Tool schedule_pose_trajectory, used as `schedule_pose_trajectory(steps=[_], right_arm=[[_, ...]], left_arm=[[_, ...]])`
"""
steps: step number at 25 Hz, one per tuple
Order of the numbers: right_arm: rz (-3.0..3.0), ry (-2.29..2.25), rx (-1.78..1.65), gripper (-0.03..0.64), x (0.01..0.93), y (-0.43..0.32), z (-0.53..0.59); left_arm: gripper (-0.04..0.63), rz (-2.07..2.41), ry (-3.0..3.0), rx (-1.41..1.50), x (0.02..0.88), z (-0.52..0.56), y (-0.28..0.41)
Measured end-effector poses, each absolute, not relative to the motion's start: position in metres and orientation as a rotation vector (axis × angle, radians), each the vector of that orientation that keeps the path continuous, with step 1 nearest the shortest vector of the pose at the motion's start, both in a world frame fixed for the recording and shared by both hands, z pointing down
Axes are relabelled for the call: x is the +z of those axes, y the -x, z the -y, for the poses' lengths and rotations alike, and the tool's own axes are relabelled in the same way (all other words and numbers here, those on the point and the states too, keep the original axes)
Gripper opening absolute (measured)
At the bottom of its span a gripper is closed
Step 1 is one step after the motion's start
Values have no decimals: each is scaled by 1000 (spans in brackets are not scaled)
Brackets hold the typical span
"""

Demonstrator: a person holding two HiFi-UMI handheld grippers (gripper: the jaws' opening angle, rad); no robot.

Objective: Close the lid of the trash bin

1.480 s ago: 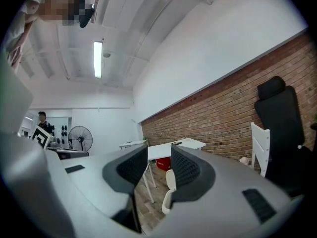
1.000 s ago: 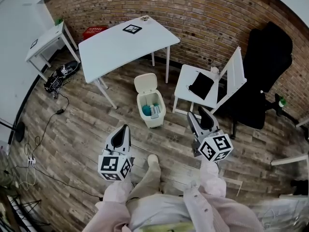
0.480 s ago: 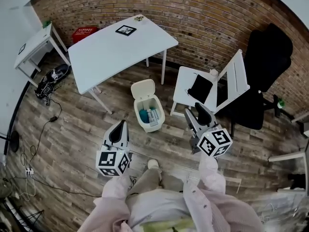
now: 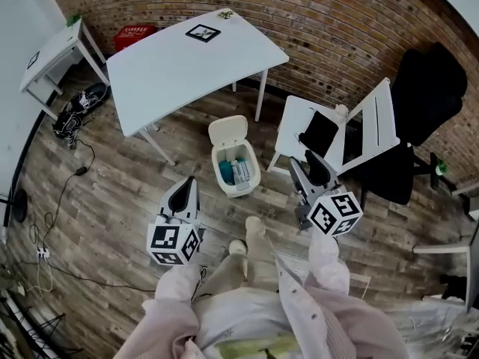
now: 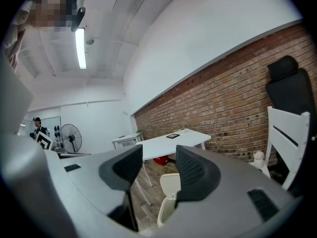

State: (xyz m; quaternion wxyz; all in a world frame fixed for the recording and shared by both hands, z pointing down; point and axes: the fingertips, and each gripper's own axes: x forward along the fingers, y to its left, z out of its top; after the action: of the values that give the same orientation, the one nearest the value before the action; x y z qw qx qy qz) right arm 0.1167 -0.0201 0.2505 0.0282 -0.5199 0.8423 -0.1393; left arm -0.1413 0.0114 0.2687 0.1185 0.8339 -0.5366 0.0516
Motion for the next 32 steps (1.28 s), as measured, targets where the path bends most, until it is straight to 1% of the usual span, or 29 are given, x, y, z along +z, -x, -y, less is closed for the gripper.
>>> schedule_pose_trajectory(steps=[13, 22, 32], right_arm=[[-2730, 1537, -488, 195, 294, -100, 118], [-2875, 1428, -520, 195, 330, -88, 206], [-3117, 1213, -537, 195, 384, -40, 262]], left_arm=[[-8, 1615, -2314, 168, 300, 53, 150], [-8, 1627, -2248, 218, 328, 116, 137], [-8, 1629, -2137, 286, 373, 161, 140]])
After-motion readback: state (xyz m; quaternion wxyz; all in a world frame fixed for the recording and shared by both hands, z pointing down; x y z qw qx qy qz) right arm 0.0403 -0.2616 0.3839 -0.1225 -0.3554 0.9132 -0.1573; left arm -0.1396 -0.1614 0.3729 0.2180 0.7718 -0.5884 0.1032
